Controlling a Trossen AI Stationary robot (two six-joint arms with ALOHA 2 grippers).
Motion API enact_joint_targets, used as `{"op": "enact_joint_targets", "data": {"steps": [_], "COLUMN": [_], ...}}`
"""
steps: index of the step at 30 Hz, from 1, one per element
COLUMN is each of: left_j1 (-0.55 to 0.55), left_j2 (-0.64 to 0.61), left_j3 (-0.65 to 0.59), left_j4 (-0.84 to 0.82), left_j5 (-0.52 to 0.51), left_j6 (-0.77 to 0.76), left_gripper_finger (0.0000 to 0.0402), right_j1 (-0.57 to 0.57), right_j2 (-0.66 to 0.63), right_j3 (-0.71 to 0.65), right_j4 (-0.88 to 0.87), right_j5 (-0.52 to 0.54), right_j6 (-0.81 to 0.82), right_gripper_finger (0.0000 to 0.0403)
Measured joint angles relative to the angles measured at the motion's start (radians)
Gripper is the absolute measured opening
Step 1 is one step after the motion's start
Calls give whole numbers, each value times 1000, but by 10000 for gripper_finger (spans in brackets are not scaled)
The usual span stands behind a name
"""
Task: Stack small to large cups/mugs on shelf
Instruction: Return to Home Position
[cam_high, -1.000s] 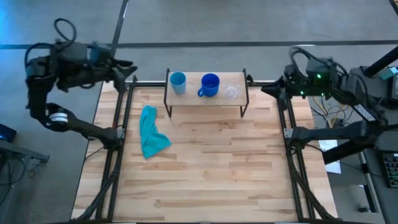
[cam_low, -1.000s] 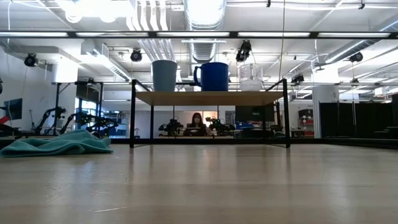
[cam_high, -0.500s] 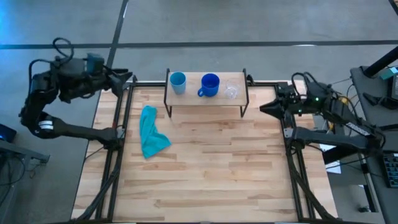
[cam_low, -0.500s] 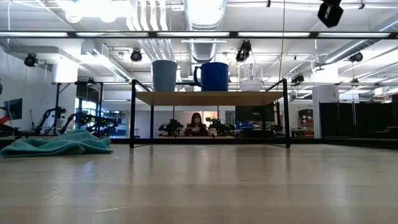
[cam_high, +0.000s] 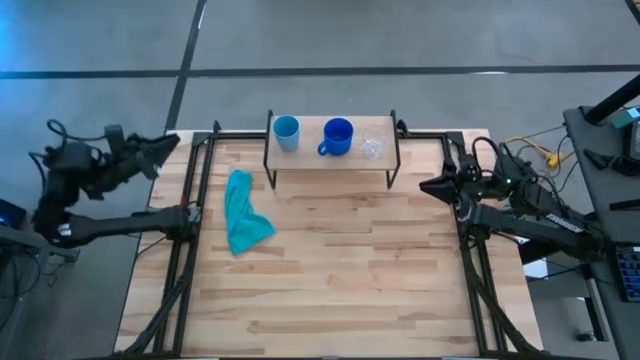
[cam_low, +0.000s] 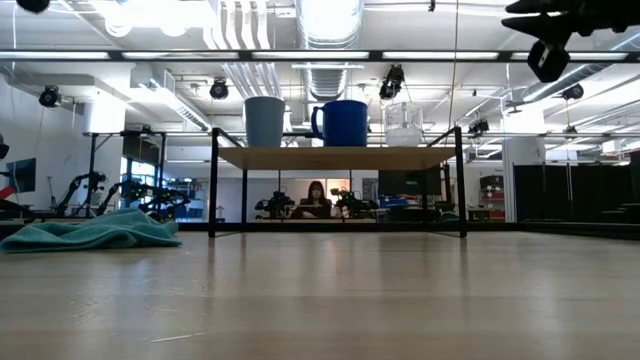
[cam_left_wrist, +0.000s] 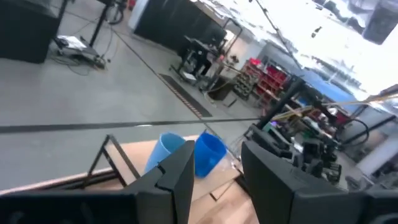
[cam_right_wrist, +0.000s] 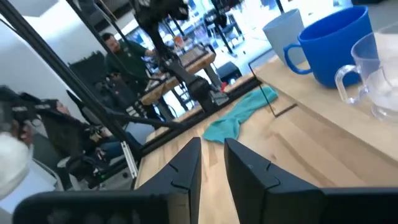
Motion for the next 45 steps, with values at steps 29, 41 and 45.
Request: {"op": "enact_joint_targets", "data": {"steps": [29, 41, 45], "left_j1": [0, -1, 0], "left_j2": [-352, -377, -366], "left_j3": [-866, -1126, -1126], "left_j4": [592, 850, 842], "left_j5": [192, 381, 379], "left_j6": [56, 178, 207], "left_gripper_finger": [118, 118, 118], "right_j1": [0, 1, 0], "right_j2": [-232, -239, -238], "right_j3": [-518, -516, -516], "right_j4": [428, 473, 432], "right_j5": [-27, -32, -22], "right_j6": [117, -20, -99], "right_gripper_finger": [66, 66, 66]}}
